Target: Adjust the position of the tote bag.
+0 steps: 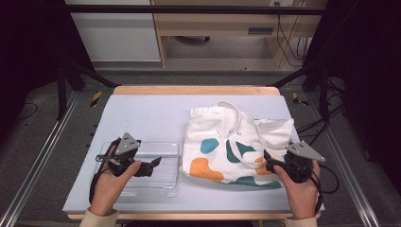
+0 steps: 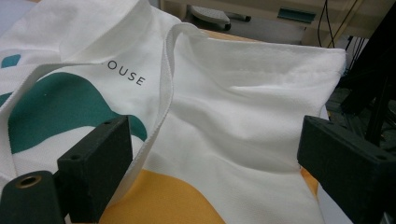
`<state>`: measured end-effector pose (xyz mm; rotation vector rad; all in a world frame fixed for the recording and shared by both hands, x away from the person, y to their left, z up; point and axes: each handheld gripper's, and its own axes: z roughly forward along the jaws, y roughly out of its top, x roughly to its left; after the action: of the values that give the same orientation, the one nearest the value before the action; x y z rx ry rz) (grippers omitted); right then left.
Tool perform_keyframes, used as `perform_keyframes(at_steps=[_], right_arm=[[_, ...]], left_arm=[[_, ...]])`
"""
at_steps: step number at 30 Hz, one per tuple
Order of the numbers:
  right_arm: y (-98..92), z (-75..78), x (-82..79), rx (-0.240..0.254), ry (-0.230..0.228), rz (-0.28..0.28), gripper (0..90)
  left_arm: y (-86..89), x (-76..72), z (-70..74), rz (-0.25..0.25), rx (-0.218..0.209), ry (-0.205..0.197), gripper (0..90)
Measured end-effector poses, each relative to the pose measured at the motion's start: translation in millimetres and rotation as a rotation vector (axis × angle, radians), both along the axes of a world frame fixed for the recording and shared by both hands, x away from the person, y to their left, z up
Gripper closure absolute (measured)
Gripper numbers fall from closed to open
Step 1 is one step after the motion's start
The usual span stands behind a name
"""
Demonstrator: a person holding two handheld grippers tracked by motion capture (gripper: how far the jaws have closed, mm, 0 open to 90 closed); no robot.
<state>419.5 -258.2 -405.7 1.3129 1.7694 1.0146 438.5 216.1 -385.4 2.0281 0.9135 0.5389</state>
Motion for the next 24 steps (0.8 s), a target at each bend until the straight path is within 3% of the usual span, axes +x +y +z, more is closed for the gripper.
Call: perform_keyframes(at_steps=[6,11,16,22,24], right_arm=[[1.7,0.2,-1.4,-0.020,-0.013,-0.001,13.4],[1.6,0.9,-1.7,-0.005,-0.007,0.003,14.2],[-0.4,10.3,1.3,-0.020,-0.002,0.028,13.7],[-19.6,25.9,9.5,-0.103,0.053,0.032,16.2],[-35.5,31.5,15.1,-0.138,0.063,0.023,25.1]], left_arm=[[-1.6,0.0,-1.0,-0.003,0.011,0.009,6.8],[-2.3,0.0,-1.3,-0.004,0.012,0.016,6.8],[-3.4,-0.5,-0.9,-0.013,0.030,0.020,6.8],[-2.6,-4.1,5.9,-0.011,0.032,-0.007,6.8],[-3.9,-5.0,8.3,-0.017,0.035,-0.014,6.8]])
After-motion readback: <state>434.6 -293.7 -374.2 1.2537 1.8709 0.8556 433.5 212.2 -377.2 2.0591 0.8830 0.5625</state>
